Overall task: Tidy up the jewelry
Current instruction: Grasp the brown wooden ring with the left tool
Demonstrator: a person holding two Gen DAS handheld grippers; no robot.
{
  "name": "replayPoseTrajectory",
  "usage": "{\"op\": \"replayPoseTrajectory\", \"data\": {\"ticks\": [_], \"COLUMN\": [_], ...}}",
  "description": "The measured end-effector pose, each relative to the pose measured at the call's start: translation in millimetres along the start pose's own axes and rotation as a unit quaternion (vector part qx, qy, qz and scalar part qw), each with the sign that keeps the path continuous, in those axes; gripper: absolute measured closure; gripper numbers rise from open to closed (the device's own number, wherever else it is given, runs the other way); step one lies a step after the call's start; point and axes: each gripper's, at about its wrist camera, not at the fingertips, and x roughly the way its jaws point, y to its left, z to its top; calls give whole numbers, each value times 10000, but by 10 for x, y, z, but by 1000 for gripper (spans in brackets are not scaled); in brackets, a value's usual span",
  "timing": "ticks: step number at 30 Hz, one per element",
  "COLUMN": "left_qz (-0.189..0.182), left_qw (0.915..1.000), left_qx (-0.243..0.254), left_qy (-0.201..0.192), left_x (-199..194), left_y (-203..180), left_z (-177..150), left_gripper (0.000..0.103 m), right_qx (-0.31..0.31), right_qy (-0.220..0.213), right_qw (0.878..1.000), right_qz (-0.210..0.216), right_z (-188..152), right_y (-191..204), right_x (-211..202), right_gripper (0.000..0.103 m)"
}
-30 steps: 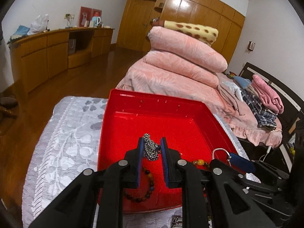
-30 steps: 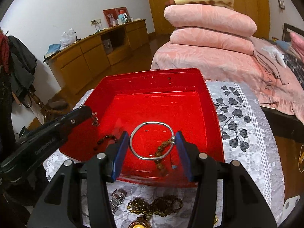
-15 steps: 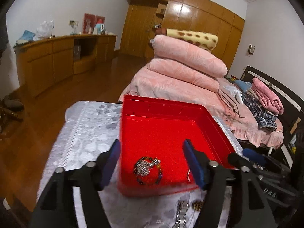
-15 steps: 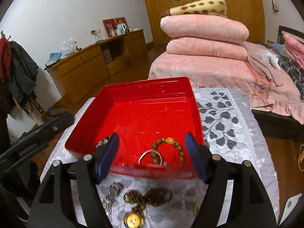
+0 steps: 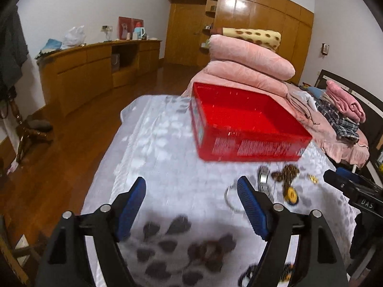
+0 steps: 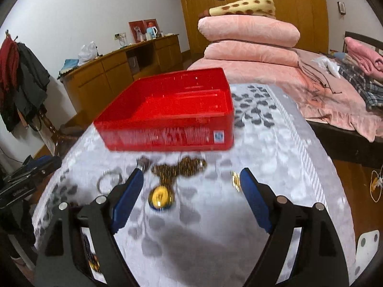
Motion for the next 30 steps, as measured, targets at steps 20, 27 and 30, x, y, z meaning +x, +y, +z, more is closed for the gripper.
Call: {"op": "replayPoseTrajectory", "data": {"ticks": [20,27,30], "left_qz": [-119,-288,-305], "left_qw": [9976,9966,9965], "left_qx": [344,343,364], "left_qy": [590,685,695], "left_x": [58,103,115], "left_y": [-179,-208,-220], "left_z": [-610,-624,-622], "left_gripper": [52,69,74], "right_qx": [-260,-216,-238], "right_qy": [191,223,240], "right_qw": [9995,9995,9994], "right_qz": [-27,-42,6], "right_z": [-432,-448,-444], "right_y": [128,86,105], "right_x": [-93,-82,-69], "right_gripper": [25,26,27]}}
